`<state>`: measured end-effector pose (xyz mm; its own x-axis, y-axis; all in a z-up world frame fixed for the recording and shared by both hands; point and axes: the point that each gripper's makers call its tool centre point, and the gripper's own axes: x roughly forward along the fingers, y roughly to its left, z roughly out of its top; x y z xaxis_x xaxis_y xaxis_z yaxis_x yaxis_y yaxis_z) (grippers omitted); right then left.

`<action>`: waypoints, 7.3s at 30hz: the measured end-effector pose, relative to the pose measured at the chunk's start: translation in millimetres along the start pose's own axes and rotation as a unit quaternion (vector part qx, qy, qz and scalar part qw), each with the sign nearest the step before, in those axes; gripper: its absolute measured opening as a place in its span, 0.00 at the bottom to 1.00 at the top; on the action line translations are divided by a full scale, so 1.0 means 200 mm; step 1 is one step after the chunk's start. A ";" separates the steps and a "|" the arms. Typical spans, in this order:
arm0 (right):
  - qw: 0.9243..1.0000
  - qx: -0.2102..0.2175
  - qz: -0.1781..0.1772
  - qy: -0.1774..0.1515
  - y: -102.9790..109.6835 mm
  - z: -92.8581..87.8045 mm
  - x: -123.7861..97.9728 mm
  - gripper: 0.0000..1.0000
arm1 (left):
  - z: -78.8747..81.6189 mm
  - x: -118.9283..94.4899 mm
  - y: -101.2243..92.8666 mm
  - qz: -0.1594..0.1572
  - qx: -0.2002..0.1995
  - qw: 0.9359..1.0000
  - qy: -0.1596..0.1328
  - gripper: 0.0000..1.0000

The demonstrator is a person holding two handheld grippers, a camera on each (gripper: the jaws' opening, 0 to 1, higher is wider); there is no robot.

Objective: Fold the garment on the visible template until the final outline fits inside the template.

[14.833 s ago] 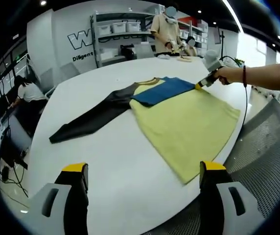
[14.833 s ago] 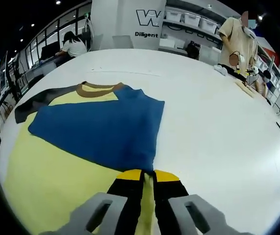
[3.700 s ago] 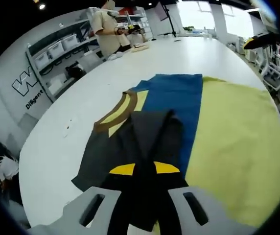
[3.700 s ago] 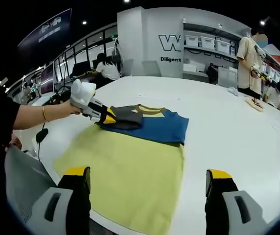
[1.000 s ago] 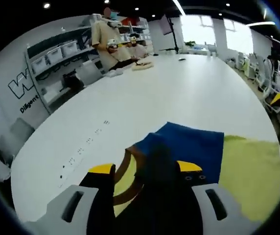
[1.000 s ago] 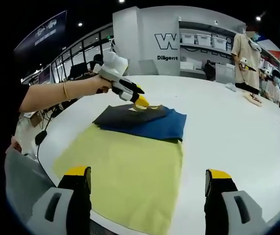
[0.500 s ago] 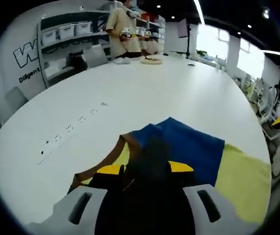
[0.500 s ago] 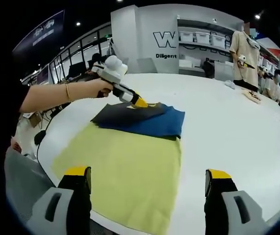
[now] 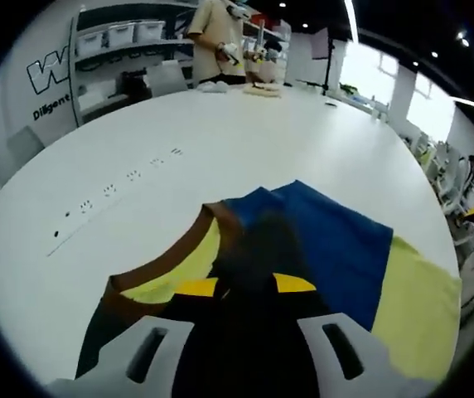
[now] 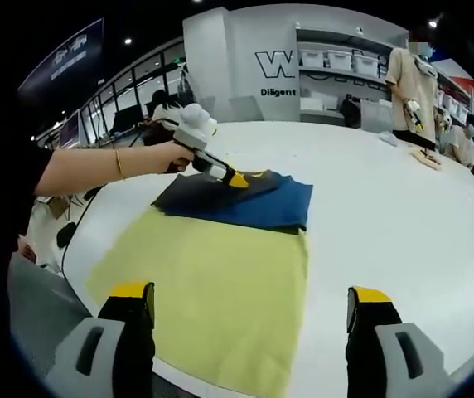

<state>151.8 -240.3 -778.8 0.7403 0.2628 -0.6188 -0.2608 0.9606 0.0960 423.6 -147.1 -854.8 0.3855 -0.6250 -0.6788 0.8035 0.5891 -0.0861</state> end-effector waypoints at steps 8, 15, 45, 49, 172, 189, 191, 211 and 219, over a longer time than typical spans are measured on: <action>1.000 -0.009 0.019 0.000 0.03 0.00 0.00 0.99 | 0.00 0.00 0.02 0.016 0.018 1.000 -0.002 0.06; 1.000 -0.010 0.021 0.004 0.03 -0.01 0.00 0.98 | 0.01 0.00 0.01 0.022 0.048 0.999 -0.008 0.03; 1.000 -0.011 0.020 0.011 0.02 -0.03 0.02 0.98 | 0.11 -0.01 -0.56 -0.089 0.124 0.987 -0.040 0.02; 1.000 -0.009 0.020 0.014 0.02 -0.05 0.02 0.98 | 0.05 0.03 -0.58 -0.092 0.119 0.988 -0.027 0.02; 0.998 -0.005 0.053 0.014 0.15 -0.02 0.06 0.98 | -0.79 -0.81 0.21 0.180 -0.107 0.978 0.009 0.05; 0.997 -0.011 0.065 0.031 0.18 -0.04 0.10 0.97 | -0.87 -0.93 0.35 0.212 -0.112 0.970 0.027 0.05; 0.997 -0.010 0.066 0.037 0.18 -0.05 0.10 0.95 | -0.87 -0.94 0.36 0.216 -0.114 0.969 0.028 0.05; 0.996 -0.009 0.083 0.039 0.24 -0.04 0.11 0.99 | -0.77 -1.04 0.32 0.196 -0.144 0.970 -0.016 0.49; 0.995 -0.024 0.090 0.043 0.27 -0.04 0.12 0.99 | -0.76 -1.09 0.21 0.172 -0.137 0.975 -0.011 0.79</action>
<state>150.4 -183.2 -794.2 0.6235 0.4190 -0.6600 -0.4143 0.8930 0.1755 304.8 92.2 -820.7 0.6229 -0.3746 -0.6868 0.4749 0.8787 -0.0485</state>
